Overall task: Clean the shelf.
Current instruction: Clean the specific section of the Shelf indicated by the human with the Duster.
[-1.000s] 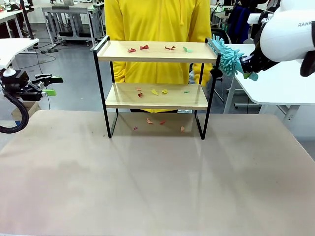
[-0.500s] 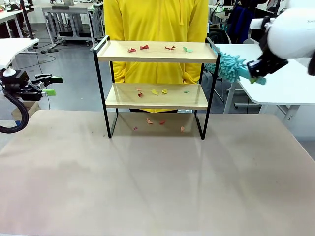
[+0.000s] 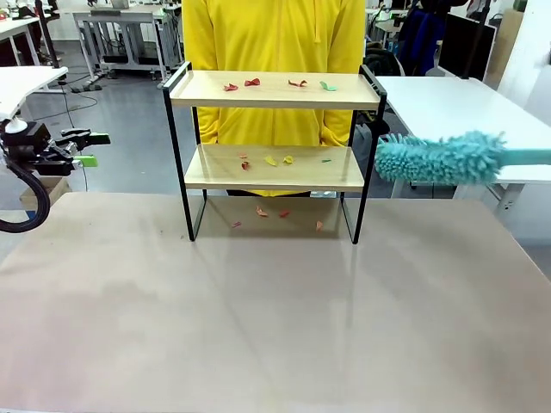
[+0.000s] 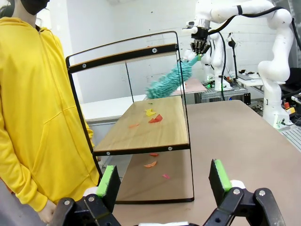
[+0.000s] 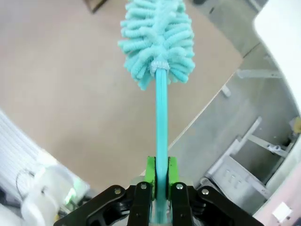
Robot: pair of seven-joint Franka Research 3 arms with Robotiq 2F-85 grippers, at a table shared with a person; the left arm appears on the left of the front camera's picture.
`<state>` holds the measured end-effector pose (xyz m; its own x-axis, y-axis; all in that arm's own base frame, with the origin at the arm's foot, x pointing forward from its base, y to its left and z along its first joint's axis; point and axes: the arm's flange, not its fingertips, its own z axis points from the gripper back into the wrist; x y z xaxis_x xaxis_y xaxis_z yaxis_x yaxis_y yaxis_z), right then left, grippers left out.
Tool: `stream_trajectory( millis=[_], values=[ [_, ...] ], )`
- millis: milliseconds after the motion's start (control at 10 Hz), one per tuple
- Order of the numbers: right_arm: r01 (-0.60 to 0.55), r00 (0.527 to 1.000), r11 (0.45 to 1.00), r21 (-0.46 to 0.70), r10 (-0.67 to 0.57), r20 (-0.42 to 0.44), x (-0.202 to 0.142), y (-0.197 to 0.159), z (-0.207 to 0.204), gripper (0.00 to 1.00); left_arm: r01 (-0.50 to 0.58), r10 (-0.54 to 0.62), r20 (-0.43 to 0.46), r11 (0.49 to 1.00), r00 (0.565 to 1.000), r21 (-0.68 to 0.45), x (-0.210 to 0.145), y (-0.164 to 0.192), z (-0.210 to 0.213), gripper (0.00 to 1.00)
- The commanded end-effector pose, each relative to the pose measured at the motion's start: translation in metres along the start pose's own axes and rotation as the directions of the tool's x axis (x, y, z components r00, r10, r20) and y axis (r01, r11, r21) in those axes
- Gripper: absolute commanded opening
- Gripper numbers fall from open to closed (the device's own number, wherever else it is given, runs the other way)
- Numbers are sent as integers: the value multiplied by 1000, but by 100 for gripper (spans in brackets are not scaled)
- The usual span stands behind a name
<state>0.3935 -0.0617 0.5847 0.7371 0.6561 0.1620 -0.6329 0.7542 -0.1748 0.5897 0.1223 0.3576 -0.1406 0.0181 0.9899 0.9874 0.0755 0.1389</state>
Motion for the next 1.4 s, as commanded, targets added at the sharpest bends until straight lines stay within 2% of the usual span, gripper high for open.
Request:
stream_trajectory(
  millis=[0, 200, 400, 600, 800, 900, 1100, 1300],
  values=[
    [-238, 969, 970, -36, 235, -72, -15, 11, 17, 13, 5, -5, -1, 1000, 1000, 2, 3, -1, 0, 100],
    [-435, 895, 900, -2, 433, -110, -27, 37, 30, 13, 5, -5, -1, 1000, 1000, 2, 3, -1, 0, 100],
    [-595, 799, 800, 79, 599, -52, -20, 71, 34, 13, 5, -5, -1, 1000, 1000, 2, 3, -1, 0, 100],
    [-714, 691, 688, 132, 722, -30, 0, 111, 18, 13, 5, -5, -1, 1000, 1000, 2, 3, -1, 0, 100],
    [-765, 628, 622, 167, 778, -20, 15, 139, 7, 13, 5, -5, -1, 1000, 1000, 2, 3, -1, 0, 100],
    [-776, 613, 606, 174, 790, -14, 20, 146, 5, 13, 5, -5, -1, 1000, 1000, 2, 3, -1, 0, 100],
    [-755, 638, 634, 167, 769, -37, 20, 151, 2, 13, 5, -5, -1, 1000, 1000, 2, 3, -1, 0, 100],
    [-755, 638, 634, 167, 769, -37, 20, 151, 2, 13, 5, -5, -1, 1000, 1000, 2, 3, -1, 0, 100]
  ],
)
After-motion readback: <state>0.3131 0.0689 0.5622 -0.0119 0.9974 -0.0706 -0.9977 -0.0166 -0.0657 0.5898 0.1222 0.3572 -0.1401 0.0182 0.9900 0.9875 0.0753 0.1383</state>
